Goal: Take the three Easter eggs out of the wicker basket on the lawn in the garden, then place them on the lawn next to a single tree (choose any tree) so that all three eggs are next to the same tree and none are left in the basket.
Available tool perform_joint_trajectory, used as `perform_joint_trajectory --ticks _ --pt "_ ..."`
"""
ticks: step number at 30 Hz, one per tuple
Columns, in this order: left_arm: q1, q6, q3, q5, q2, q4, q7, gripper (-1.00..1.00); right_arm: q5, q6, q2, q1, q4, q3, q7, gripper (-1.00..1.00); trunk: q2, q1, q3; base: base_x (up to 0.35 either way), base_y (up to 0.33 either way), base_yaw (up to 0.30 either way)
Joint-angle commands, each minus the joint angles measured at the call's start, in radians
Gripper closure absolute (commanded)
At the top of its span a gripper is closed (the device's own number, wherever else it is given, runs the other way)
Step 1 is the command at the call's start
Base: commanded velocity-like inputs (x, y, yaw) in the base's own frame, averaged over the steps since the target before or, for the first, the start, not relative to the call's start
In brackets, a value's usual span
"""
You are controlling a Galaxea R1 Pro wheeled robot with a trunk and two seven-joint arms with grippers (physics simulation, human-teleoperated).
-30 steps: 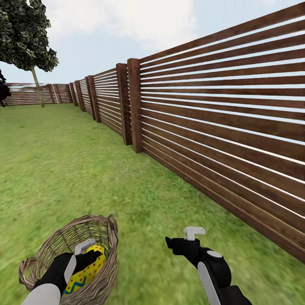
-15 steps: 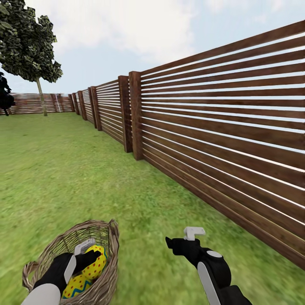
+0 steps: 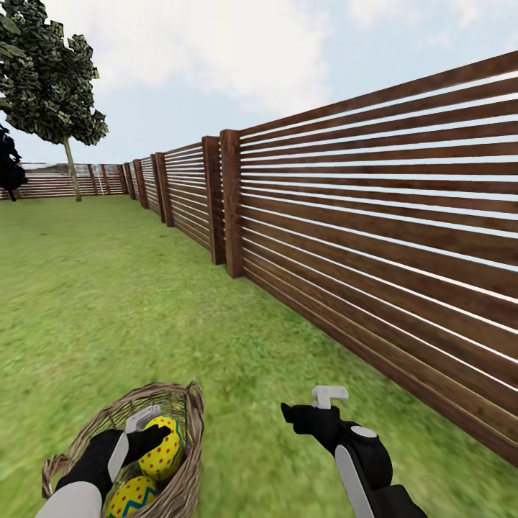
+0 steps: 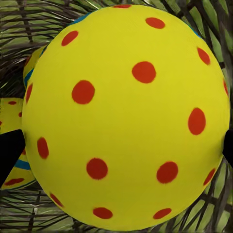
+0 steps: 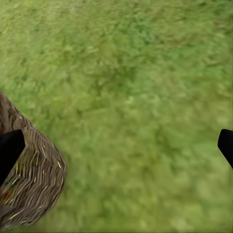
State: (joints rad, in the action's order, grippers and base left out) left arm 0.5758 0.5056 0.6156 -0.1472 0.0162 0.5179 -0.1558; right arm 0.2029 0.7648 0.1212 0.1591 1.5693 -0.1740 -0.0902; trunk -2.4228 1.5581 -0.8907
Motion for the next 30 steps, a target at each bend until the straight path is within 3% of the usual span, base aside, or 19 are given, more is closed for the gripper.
perform_joint_trajectory --ticks 1,30 --pt "0.001 0.005 0.008 -0.011 -0.001 0.001 -0.008 1.0 0.01 0.004 0.0 0.001 0.001 -0.001 -0.009 -1.0 0.007 -0.004 0.002 0.0 0.079 0.0" --pt "0.001 0.002 0.009 -0.012 -0.002 0.0 -0.006 1.0 0.02 0.005 0.0 0.002 -0.001 0.001 -0.006 -1.0 0.21 -0.115 0.093 -0.074 0.016 0.0"
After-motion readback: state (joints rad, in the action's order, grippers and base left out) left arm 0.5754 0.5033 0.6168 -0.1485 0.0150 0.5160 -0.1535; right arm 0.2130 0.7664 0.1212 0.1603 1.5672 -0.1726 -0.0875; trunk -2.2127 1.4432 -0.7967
